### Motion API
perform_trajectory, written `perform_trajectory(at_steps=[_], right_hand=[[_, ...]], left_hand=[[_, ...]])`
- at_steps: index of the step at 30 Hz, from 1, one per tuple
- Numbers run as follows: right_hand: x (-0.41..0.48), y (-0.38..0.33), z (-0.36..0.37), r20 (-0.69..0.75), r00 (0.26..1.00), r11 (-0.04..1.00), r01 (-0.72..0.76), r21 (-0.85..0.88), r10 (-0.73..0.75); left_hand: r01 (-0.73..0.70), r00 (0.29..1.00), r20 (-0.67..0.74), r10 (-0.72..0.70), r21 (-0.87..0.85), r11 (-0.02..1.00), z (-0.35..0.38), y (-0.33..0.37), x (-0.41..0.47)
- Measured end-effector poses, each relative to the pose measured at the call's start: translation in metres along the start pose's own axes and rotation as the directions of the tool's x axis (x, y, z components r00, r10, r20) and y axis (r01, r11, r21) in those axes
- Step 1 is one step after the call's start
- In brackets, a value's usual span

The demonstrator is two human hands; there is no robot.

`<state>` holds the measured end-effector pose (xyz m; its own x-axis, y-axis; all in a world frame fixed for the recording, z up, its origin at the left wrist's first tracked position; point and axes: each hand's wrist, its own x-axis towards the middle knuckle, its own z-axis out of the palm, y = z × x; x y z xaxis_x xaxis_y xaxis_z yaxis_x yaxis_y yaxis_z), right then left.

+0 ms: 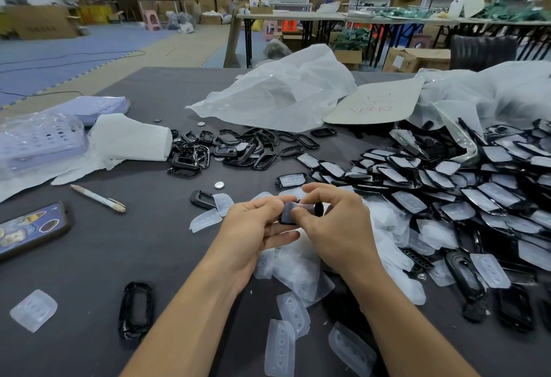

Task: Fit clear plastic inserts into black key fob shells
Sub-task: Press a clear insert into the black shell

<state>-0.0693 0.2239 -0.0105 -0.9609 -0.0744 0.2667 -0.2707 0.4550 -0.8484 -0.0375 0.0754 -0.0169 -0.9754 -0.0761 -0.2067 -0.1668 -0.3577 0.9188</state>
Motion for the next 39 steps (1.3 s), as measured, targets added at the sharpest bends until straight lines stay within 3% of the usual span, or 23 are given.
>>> perform_trajectory(at_steps=[6,13,19,28,39], right_hand=[[-0.0041,-0.0044,0.0010,-0.072,0.997,1.000,0.031,0.001,-0.031],[-0.0029,-0.0069,0.0015,-0.050,0.996,0.975,-0.065,0.214,0.077],[0.0016,-0.0026,-0.0031,0.022,0.989,0.872,-0.142,0.468,0.149],[0.0019,0.0001,0.0007,0.018,0.993,0.888,-0.111,0.447,0.115],[0.0023,-0.0009,0.0016,0.040,0.991,0.859,-0.131,0.494,0.127]], left_hand=[[-0.037,0.999,0.035,0.035,0.048,0.998,-0.0026,0.0007,-0.0012],[-0.046,0.998,-0.034,0.046,-0.003,0.999,0.0018,0.0014,-0.0031],[-0.055,0.998,0.016,0.055,0.017,0.998,0.0016,0.0036,-0.0040],[0.007,1.000,-0.021,-0.006,0.063,0.998,-0.0036,0.0083,-0.0042],[-0.040,0.989,-0.137,0.062,0.158,0.987,0.0024,0.0079,-0.0063]])
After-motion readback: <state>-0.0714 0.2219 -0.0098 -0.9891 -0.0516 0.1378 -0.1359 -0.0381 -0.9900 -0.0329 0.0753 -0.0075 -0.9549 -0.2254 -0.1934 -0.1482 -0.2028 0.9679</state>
